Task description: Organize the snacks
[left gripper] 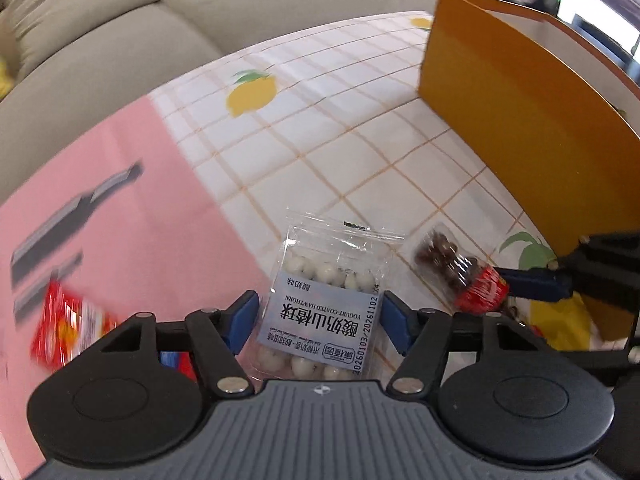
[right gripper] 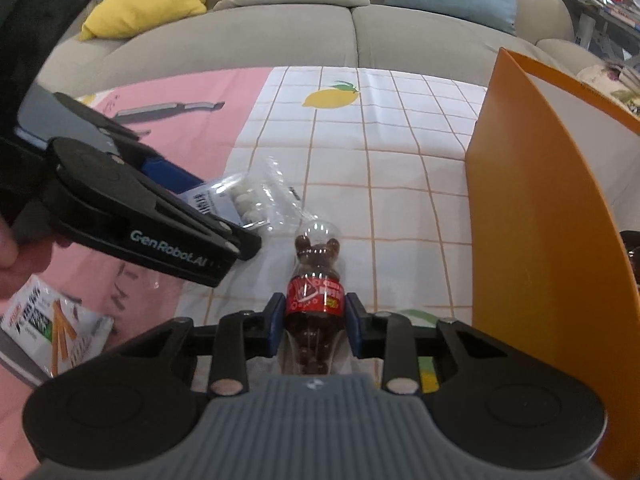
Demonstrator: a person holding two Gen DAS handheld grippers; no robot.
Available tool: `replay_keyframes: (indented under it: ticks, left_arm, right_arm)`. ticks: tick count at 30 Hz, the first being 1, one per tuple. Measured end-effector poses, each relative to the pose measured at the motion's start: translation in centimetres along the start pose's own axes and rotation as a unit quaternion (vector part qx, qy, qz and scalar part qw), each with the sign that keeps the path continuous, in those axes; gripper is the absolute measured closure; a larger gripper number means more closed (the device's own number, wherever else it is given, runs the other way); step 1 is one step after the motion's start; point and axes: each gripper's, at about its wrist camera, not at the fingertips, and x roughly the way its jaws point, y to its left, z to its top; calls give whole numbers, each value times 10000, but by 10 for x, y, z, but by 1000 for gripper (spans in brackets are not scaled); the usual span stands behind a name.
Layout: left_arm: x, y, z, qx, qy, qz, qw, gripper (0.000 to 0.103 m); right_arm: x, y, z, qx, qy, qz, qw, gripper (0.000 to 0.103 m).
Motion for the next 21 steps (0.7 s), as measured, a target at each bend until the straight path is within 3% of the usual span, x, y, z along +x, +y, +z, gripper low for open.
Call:
replay_keyframes:
  ticks: [5, 13, 18, 21]
  left_arm:
    - [-15, -16, -24, -700, 91, 315, 9970, 28]
    - [-34, -40, -55, -1026, 47, 513, 9934, 30]
    - [-46, -55, -71, -1181, 130, 418, 9920, 33]
    - [-54, -63, -81, -1253, 194, 375, 9912, 33]
  right_arm:
    - [-14, 6, -16, 32, 105, -82, 9999, 74]
    - [-39, 14, -45, 11, 252, -43, 9997, 79]
    - [-53, 14, -59, -34, 385, -10, 9993, 103]
    - [-58, 10, -65, 89, 501, 130, 9986, 103]
